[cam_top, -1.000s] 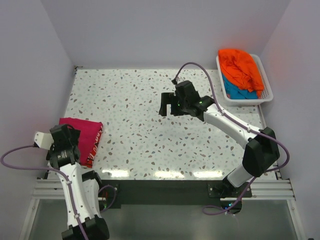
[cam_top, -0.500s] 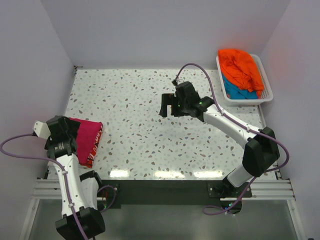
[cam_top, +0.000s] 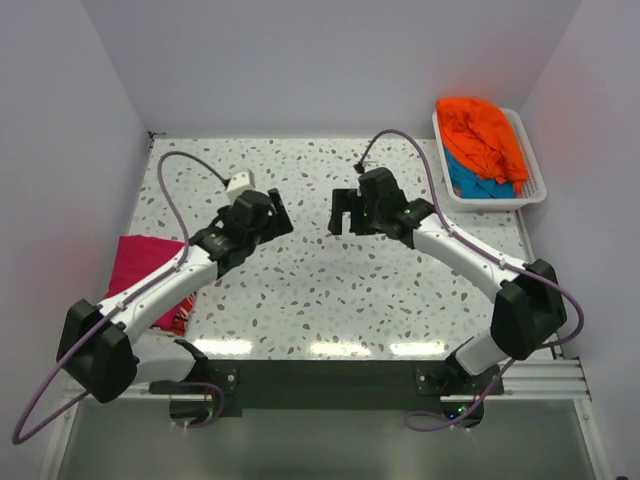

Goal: Fold and stack the t-shirts
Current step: Reset both grippers

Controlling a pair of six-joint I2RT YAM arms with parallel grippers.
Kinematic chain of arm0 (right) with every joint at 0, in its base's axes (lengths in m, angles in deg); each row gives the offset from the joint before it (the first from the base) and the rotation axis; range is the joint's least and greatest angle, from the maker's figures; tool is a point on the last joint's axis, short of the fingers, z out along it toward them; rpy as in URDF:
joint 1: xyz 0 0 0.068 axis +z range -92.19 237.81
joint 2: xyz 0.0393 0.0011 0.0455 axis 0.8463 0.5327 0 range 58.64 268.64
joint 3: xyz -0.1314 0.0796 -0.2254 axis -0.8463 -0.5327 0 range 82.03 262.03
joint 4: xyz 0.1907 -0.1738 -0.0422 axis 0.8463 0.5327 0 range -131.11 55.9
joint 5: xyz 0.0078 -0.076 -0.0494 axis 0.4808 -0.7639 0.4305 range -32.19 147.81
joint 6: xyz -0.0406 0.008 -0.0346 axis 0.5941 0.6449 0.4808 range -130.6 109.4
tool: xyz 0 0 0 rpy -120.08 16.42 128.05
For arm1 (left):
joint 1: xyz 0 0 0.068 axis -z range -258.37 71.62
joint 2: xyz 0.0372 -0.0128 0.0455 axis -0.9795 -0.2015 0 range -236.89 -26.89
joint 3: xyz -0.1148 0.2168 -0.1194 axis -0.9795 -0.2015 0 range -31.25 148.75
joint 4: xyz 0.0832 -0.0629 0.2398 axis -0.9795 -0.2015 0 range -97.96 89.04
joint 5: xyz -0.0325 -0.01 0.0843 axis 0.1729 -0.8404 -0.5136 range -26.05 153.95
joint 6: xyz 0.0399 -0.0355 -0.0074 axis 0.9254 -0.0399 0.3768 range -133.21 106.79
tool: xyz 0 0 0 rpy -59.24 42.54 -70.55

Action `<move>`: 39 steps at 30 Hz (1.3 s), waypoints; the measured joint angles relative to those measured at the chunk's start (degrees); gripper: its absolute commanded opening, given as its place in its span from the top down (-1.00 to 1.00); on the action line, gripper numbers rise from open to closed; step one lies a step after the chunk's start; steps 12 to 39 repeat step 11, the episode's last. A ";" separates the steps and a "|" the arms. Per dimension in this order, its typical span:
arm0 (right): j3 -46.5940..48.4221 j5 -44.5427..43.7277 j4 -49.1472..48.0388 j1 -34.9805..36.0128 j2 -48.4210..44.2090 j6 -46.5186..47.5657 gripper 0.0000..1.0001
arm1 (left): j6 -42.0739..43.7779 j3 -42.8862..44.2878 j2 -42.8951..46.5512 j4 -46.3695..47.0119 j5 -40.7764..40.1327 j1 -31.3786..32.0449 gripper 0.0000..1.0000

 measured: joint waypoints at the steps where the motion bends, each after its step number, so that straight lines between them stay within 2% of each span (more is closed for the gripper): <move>1: -1.62 -0.98 -0.13 -0.04 -1.22 0.04 -0.97 | 1.18 -0.04 -1.62 1.90 0.52 2.19 -1.00; 4: -7.80 -4.83 -0.20 -0.28 -7.32 -0.04 -0.97 | 4.37 -1.40 -4.17 6.67 3.39 5.33 -1.00; 11: -18.88 -12.17 -2.16 -0.39 -20.41 -1.01 -0.97 | 8.96 -5.57 -6.32 12.92 11.04 5.90 -1.00; 39: -18.88 -12.17 -2.16 -0.39 -20.41 -1.01 -0.97 | 8.96 -5.57 -6.32 12.92 11.04 5.90 -1.00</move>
